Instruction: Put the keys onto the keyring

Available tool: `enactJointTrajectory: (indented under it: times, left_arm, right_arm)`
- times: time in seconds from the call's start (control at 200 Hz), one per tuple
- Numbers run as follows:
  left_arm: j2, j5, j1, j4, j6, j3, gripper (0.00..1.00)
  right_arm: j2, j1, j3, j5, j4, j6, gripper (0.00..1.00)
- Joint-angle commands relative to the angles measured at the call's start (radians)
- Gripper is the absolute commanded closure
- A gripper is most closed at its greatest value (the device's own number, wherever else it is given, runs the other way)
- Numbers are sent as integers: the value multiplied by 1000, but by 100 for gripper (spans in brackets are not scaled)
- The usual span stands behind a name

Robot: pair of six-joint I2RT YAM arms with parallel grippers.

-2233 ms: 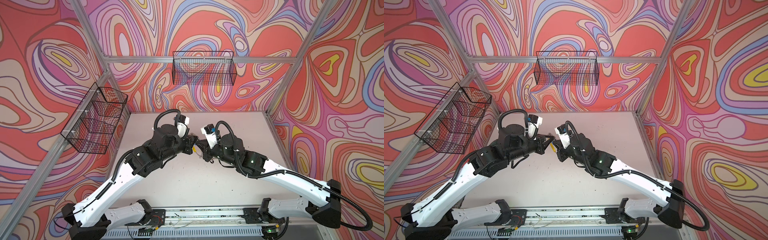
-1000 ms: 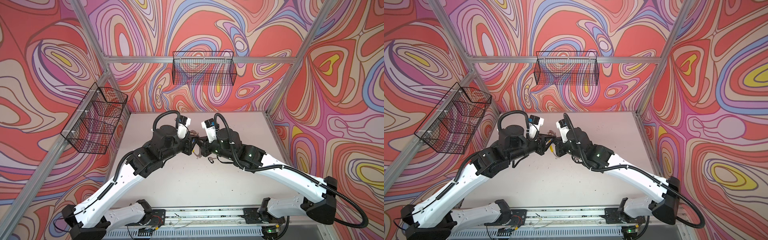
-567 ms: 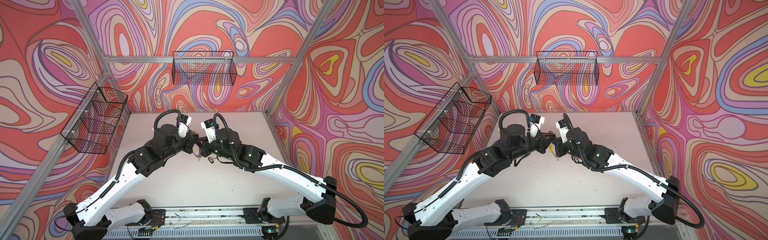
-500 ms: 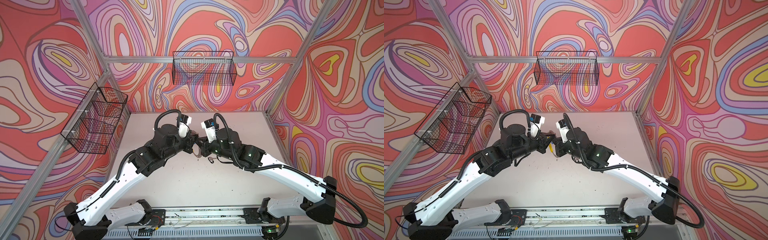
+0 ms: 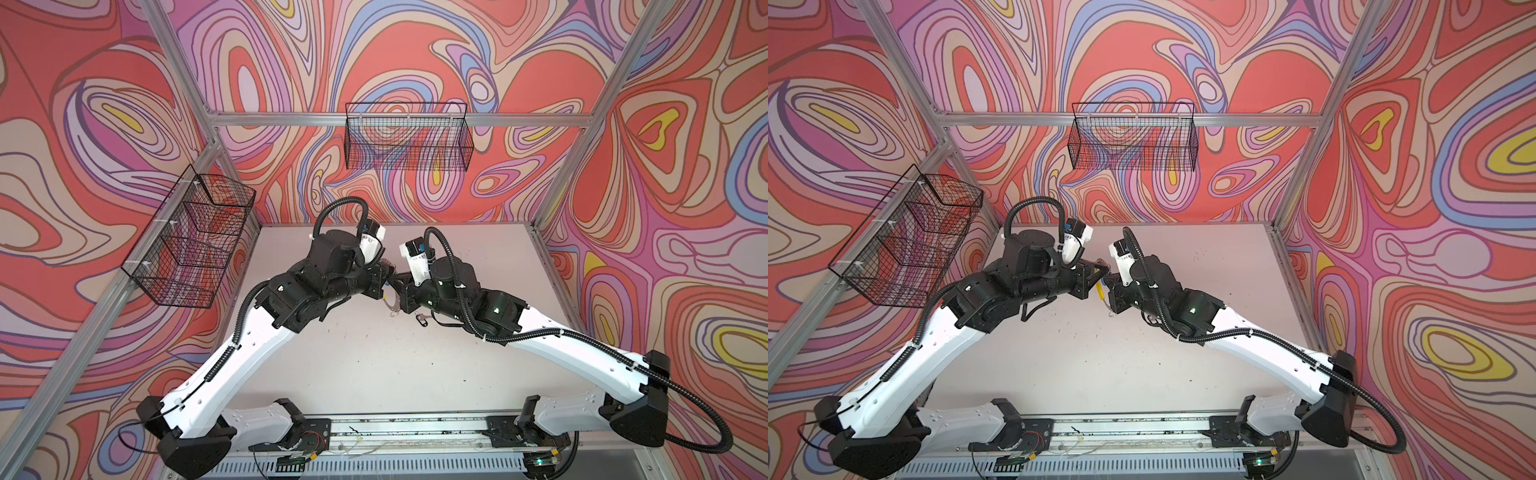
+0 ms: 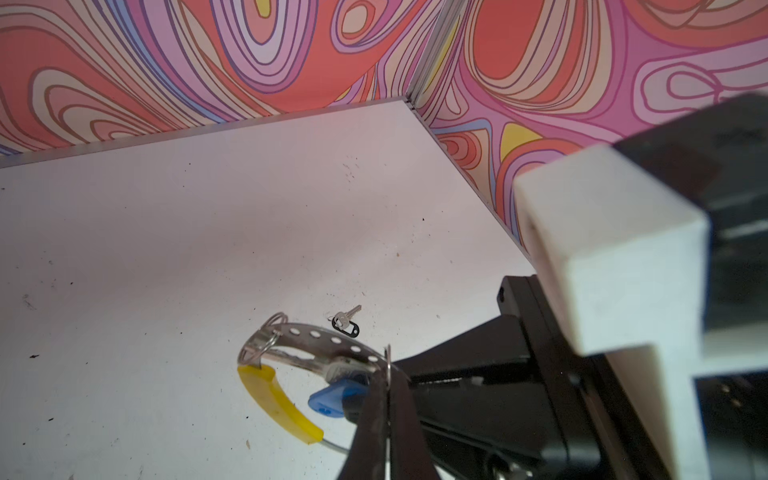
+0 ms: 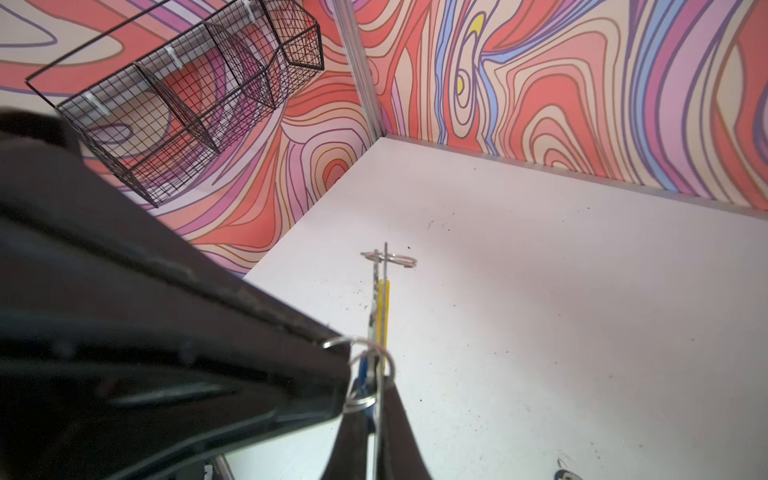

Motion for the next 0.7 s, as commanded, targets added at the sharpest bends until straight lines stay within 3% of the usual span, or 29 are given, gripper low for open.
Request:
enactJointTrajectory:
  times: [0.0, 0.14, 0.29, 0.431, 0.501, 0.606, 0.696]
  left_arm:
    - [21, 69, 27, -229, 77, 104, 100]
    - [76, 130, 33, -374, 146, 145, 100]
    - [136, 118, 35, -517, 205, 172, 100]
    - [157, 113, 35, -562, 184, 155, 100]
    - [133, 121, 35, -515, 143, 106, 100]
    - [99, 116, 38, -445, 88, 69, 100]
    - [110, 121, 39, -445, 73, 96, 100]
  right_arm:
    - [18, -6, -31, 135, -88, -94, 100]
    - [23, -6, -32, 114, -93, -193, 100]
    - [44, -6, 17, 72, -169, -298, 100]
    - [49, -6, 38, 151, -210, -377, 100]
    - [55, -6, 37, 111, -216, -391, 100]
    - [46, -6, 23, -19, -195, -360, 64]
    - [13, -4, -7, -125, -158, -315, 47]
